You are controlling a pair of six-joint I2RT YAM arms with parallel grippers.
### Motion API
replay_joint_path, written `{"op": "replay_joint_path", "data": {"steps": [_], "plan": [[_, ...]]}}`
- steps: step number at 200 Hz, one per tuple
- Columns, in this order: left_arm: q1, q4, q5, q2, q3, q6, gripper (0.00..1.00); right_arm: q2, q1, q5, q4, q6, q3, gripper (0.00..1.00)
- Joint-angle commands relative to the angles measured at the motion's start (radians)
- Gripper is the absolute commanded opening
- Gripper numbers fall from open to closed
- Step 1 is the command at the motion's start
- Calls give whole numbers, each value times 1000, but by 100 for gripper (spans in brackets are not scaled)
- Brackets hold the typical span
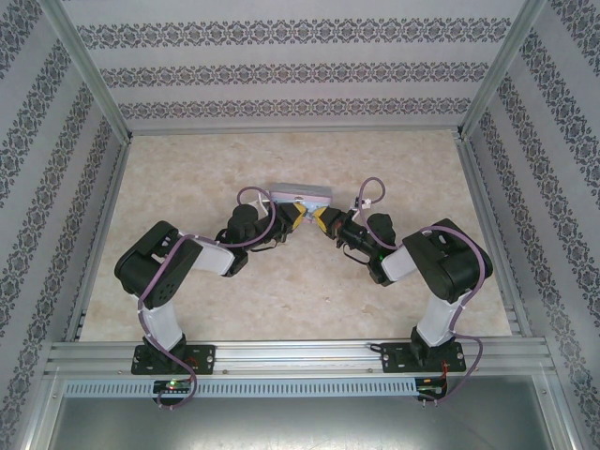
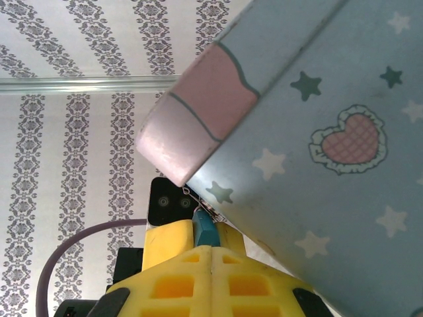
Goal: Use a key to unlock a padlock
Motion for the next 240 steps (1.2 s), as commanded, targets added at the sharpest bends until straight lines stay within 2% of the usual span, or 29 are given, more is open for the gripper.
{"op": "replay_joint_path", "data": {"steps": [1,140,240], "plan": [[-35,84,119,-56,22,-18,0,-13,22,9,26,-15,10,0],[-37,29,72,-54,36,4,0,-22,51,30,26,3,7,0],[-38,74,79,-63,-10,21,0,-45,57,44,26,11,-37,0]]}}
